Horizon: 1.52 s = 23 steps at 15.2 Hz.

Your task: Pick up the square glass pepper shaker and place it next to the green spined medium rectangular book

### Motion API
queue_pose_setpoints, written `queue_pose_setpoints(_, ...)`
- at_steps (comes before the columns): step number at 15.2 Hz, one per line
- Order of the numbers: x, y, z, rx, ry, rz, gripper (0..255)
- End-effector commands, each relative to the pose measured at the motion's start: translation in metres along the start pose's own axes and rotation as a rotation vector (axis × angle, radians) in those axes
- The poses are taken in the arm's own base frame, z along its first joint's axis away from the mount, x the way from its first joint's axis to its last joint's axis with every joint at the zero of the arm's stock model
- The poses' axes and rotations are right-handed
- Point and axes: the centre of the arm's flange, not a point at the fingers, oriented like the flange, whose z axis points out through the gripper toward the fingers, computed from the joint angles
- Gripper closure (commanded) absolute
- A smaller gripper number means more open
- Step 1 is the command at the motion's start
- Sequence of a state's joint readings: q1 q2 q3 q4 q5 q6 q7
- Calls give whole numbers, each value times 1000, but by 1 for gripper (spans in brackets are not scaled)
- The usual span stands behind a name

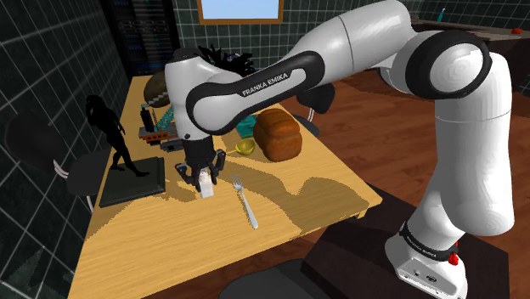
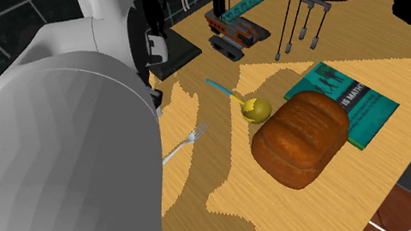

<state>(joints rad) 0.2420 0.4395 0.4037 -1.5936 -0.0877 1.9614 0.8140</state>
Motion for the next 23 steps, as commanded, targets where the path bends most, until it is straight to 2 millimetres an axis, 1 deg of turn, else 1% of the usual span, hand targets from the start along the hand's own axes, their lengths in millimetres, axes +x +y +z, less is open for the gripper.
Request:
queue_pose_setpoints(1,-2,0,-11,0,0,0,255)
queue_pose_setpoints(20,-11,-4,-111,0,0,0,255)
queue_pose_setpoints(21,-11,-4,-113,0,0,0,255)
queue_pose_setpoints(23,-1,21,-114,0,0,0,255)
